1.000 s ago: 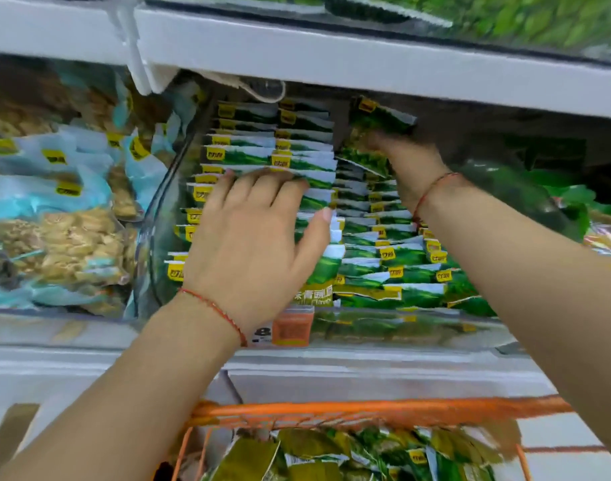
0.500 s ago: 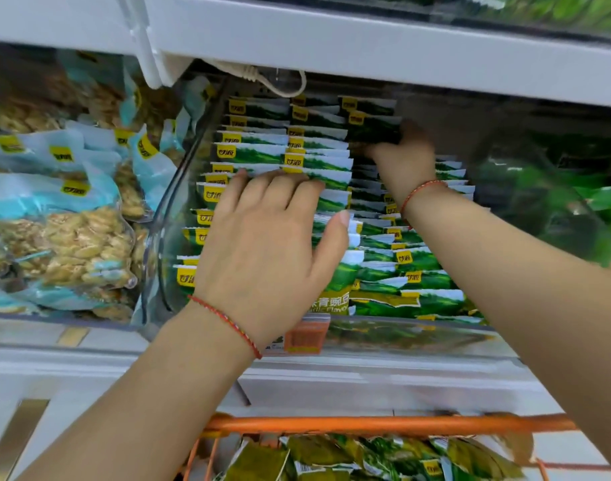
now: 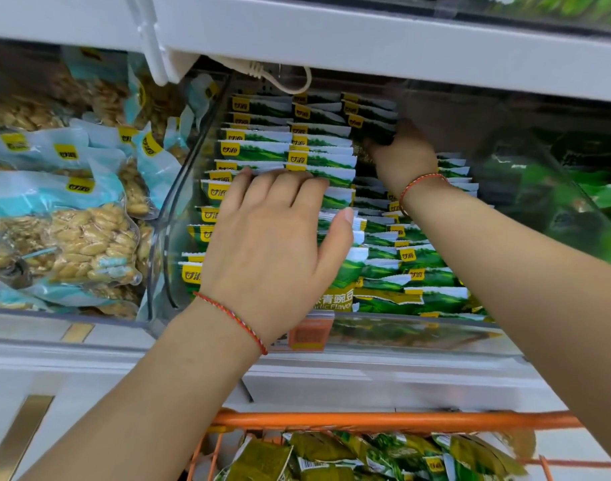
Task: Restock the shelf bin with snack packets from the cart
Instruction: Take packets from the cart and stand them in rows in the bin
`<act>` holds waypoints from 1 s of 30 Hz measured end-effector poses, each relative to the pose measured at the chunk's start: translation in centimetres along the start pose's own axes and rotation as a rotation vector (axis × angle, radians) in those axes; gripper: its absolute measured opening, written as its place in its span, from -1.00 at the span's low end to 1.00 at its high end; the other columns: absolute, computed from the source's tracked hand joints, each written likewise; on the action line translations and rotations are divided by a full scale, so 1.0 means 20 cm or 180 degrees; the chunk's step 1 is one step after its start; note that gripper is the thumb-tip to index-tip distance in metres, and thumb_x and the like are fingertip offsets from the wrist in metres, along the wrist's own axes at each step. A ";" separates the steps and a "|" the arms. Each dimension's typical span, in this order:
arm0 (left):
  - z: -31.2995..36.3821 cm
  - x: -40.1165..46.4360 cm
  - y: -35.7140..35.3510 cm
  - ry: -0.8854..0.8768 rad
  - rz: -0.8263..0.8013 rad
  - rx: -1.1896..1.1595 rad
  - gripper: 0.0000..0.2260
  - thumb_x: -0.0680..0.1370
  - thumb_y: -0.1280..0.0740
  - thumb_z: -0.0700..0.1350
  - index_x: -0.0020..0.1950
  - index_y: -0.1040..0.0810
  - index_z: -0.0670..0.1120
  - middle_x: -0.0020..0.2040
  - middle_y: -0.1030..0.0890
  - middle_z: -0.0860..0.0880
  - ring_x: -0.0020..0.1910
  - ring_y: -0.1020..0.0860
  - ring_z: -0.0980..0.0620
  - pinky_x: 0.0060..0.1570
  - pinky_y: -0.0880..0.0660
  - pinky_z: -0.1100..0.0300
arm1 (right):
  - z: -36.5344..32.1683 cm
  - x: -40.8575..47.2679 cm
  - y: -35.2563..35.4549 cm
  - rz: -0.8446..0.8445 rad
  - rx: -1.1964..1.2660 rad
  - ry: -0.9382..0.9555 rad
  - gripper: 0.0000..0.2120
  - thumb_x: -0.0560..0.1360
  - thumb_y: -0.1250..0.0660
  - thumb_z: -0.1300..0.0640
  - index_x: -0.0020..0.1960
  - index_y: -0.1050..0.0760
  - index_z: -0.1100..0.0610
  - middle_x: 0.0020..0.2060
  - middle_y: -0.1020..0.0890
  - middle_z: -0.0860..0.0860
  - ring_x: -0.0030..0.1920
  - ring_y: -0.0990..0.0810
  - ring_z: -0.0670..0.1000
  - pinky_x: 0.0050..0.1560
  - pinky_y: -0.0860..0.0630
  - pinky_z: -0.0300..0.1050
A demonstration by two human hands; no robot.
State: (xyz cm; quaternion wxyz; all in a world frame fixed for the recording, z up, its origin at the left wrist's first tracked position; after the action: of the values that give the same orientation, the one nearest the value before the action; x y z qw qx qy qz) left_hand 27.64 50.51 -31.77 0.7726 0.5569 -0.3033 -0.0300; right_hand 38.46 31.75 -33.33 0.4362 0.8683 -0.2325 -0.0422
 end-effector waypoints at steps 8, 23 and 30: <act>0.00 -0.01 0.00 -0.0040 0.0003 0.0037 -0.54 0.59 -0.02 0.12 0.22 -0.55 -0.11 0.13 -0.60 -0.09 0.14 -0.51 -0.14 0.34 -0.25 -0.06 | 0.00 -0.10 0.05 0.0052 0.0398 0.0083 -0.33 0.53 -0.31 -0.01 0.48 -0.09 0.22 0.32 -0.44 0.16 0.27 -0.45 0.16 0.05 -0.40 -0.16; 0.25 -0.31 0.37 -0.0664 -0.0742 -0.0634 -0.57 0.55 -0.05 0.12 0.22 -0.55 -0.07 0.17 -0.58 -0.05 0.20 -0.49 -0.09 0.20 -0.41 0.04 | 0.05 -0.73 0.55 -0.0338 0.0464 0.0372 -0.88 0.49 -0.27 0.15 -0.09 -0.59 0.06 -0.12 -0.69 0.14 -0.03 -0.65 0.12 0.07 -0.55 -0.01; 0.44 -0.77 0.44 0.0326 -0.3895 0.0344 -0.66 0.64 -0.12 -0.24 -0.34 -0.35 -0.16 0.16 -0.51 -0.34 0.00 -0.53 -0.04 -0.13 -0.43 0.26 | 0.07 -1.21 0.60 -0.2419 -0.0974 0.0522 -0.72 0.54 -0.28 0.12 -0.09 -0.60 0.34 -0.20 -0.67 0.25 -0.29 -0.67 0.03 -0.19 -0.61 -0.10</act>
State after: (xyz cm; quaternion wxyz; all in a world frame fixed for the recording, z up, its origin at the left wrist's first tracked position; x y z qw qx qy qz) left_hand 8.16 52.36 -29.03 0.5996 0.6691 0.1077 -0.4257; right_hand 12.19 35.29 -27.91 0.5306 0.8180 0.1489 -0.1649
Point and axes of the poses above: each hand's wrist, its own x-axis towards the middle knuckle, its own y-axis out of the back of the hand, z = x × y, the point moved 3 cm from there along x, towards the middle knuckle
